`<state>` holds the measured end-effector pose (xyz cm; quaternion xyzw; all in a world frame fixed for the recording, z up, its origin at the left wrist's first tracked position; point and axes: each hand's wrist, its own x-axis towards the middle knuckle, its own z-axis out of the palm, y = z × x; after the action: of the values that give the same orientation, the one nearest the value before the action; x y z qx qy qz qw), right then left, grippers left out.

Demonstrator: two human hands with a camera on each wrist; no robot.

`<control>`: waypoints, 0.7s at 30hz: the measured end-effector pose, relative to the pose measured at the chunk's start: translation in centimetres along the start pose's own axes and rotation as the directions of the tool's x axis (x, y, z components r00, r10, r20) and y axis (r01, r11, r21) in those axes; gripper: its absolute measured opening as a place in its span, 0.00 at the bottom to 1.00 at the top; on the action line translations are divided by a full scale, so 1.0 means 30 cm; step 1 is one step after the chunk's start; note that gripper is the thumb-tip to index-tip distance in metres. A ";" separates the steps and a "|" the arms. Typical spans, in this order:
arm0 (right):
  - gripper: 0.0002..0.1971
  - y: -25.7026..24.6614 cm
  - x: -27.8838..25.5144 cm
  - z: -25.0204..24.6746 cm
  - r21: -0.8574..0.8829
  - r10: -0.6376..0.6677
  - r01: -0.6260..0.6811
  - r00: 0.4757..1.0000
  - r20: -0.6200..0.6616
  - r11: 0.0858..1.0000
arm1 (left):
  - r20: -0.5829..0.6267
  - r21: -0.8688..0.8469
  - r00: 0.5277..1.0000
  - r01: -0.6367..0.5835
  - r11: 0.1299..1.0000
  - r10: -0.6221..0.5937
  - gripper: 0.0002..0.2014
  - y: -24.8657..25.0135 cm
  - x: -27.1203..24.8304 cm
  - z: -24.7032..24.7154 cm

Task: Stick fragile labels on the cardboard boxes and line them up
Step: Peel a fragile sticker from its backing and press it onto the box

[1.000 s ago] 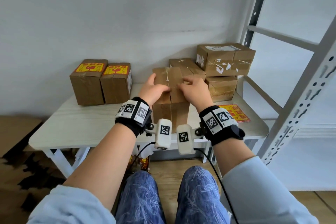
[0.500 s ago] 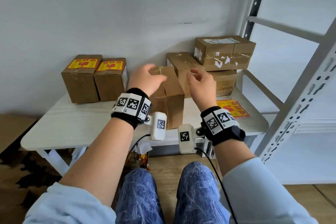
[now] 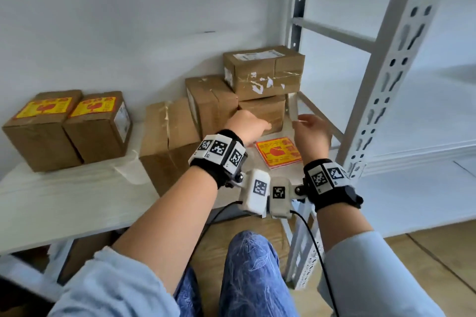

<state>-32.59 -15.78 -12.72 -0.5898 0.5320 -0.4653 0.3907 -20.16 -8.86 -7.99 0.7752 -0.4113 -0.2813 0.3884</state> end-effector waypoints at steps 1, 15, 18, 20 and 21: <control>0.18 0.016 0.012 -0.007 -0.014 0.030 -0.030 1.000 0.001 0.999 | 0.050 -0.008 0.995 0.088 0.996 -0.088 0.23 -0.012 0.026 0.024; 0.18 0.098 0.087 0.024 -0.309 0.297 -0.237 0.941 0.164 0.921 | 0.142 0.234 0.947 0.250 0.939 -0.288 0.13 -0.120 0.148 0.112; 0.12 0.103 0.090 0.033 -0.286 0.302 -0.253 0.943 0.142 0.924 | 0.096 0.362 0.969 0.179 0.915 -0.227 0.14 -0.131 0.147 0.109; 0.11 0.092 0.083 0.034 -0.253 0.299 -0.260 0.946 0.129 0.932 | 0.060 0.375 0.984 0.135 0.917 -0.169 0.16 -0.128 0.146 0.102; 0.14 0.087 0.078 0.033 -0.226 0.297 -0.264 0.947 0.126 0.938 | 0.044 0.367 0.990 0.108 0.924 -0.134 0.16 -0.124 0.145 0.098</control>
<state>-32.31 -18.48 -15.15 -0.5801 0.6235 -0.2988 0.4308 -18.62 -12.34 -13.18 0.8474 -0.4206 -0.2501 0.2060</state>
